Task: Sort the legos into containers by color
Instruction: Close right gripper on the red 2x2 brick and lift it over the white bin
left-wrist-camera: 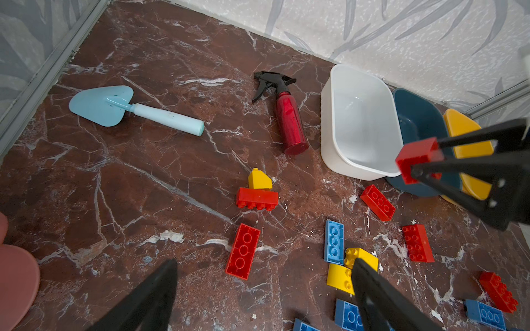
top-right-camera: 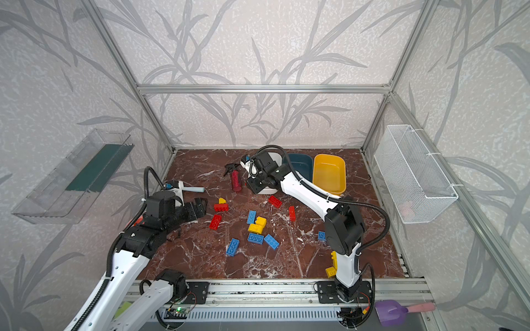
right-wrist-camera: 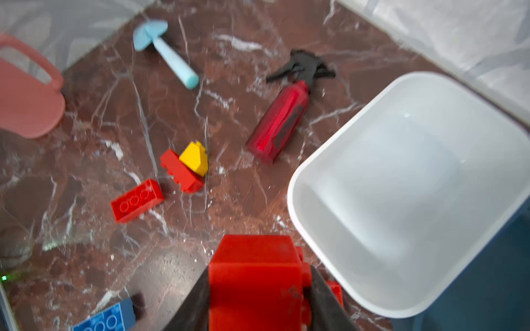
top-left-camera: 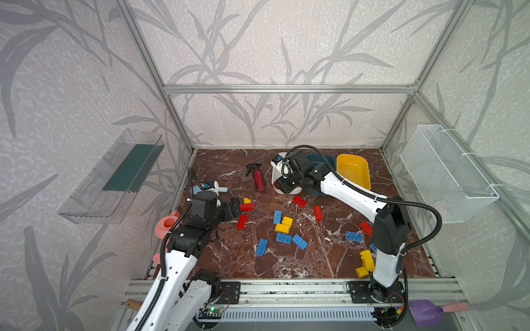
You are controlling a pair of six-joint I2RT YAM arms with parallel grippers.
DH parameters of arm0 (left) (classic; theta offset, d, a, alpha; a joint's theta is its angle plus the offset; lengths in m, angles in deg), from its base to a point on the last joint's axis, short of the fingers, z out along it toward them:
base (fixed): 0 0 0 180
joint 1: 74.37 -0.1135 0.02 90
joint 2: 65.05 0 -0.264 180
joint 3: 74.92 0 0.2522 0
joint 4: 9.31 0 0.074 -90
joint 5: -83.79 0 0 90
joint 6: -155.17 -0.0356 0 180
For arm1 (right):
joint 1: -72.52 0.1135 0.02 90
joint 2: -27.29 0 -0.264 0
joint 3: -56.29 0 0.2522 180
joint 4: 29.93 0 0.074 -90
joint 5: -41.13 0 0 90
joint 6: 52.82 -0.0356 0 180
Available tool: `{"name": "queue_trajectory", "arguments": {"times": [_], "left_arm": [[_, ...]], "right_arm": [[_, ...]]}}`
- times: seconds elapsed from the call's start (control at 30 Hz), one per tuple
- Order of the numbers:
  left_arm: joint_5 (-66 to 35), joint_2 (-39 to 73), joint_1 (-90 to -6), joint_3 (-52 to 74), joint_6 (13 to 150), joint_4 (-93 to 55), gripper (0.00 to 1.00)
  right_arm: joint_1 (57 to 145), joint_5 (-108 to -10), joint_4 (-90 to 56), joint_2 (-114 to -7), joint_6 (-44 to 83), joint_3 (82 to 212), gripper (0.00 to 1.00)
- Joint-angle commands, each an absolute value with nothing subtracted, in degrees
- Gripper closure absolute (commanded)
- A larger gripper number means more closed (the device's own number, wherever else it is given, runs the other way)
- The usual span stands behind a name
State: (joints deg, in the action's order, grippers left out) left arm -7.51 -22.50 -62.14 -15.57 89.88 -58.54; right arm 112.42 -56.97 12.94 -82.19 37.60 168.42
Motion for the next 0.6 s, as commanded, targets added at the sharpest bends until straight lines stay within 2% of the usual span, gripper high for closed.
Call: {"name": "queue_trajectory", "arguments": {"times": [0.0,0.3,0.57], "left_arm": [[-5.98,-22.6,-62.42,-15.2,90.58,-60.03,0.06],[-7.77,-20.47,-62.34,-14.98,90.16,-60.47,0.06],[-8.32,-18.67,-62.33,-14.65,89.85,-61.37,0.06]], "right_arm": [[109.09,-57.57,16.48,-87.94,33.27,175.02,0.69],[105.6,-55.57,19.75,-102.33,29.77,189.91,0.69],[104.77,-54.32,20.24,-106.97,28.43,193.36,0.67]]}}
